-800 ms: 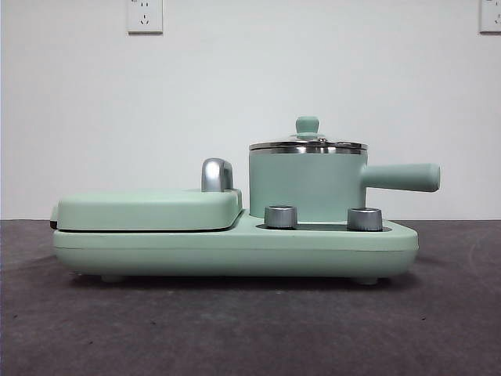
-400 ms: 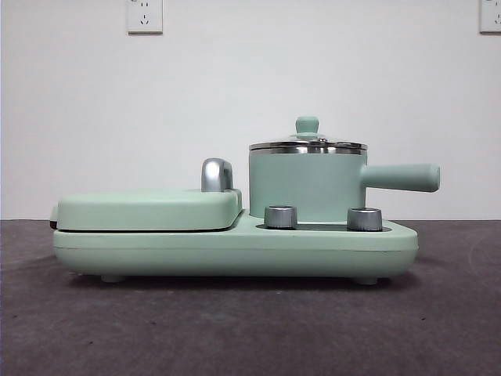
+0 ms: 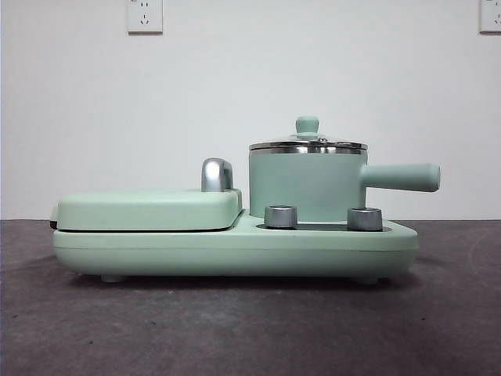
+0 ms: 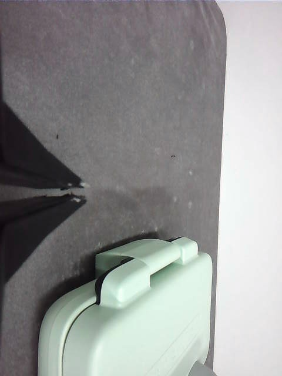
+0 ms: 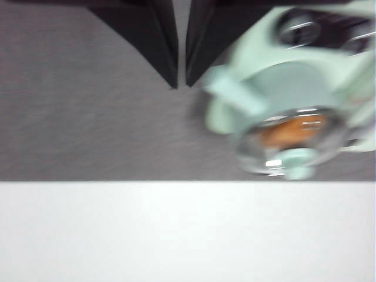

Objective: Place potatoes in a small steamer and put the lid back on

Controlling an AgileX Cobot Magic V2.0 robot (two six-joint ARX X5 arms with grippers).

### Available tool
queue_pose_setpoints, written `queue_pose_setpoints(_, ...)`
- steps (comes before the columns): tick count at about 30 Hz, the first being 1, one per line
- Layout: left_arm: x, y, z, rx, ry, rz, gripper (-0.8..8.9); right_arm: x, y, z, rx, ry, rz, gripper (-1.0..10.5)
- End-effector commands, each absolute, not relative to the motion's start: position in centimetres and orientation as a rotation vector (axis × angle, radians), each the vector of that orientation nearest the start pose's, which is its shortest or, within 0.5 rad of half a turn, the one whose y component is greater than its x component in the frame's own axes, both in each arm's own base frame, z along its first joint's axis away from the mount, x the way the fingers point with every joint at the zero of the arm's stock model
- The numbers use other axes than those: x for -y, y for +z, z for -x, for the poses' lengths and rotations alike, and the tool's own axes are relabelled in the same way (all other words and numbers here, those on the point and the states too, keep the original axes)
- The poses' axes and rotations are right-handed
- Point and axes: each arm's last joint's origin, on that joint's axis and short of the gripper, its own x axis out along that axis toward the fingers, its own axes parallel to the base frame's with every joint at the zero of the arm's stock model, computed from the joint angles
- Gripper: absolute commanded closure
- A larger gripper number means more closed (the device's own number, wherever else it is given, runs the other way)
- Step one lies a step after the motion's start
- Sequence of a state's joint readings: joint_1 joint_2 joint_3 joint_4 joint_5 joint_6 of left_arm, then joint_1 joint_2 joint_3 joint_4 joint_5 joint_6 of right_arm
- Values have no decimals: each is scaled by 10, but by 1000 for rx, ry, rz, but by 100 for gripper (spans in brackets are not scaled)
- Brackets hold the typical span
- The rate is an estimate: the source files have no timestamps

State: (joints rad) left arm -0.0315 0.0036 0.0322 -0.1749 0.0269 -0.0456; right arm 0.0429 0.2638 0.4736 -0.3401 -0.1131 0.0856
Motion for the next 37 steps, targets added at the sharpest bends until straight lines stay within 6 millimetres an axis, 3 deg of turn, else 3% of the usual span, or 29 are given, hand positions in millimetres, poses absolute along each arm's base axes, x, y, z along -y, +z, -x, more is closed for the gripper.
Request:
queue_pose_setpoints(1, 4, 152, -96, -151, -54, 41, 794, -2, 232, -97, -88, 61, -47, 927)
queue_pose_setpoints(7, 4, 152, -96, -151, -54, 41, 794, 2, 175, -100, -104, 13, -48, 927)
queue_pose_setpoints(11, 4, 152, -96, -151, -54, 41, 794, 2, 154, -100, -141, 17, -50, 927)
queue_pose_setpoints(37, 4, 152, -96, -151, -54, 41, 794, 2, 152, -96, -150, 16, -18, 927)
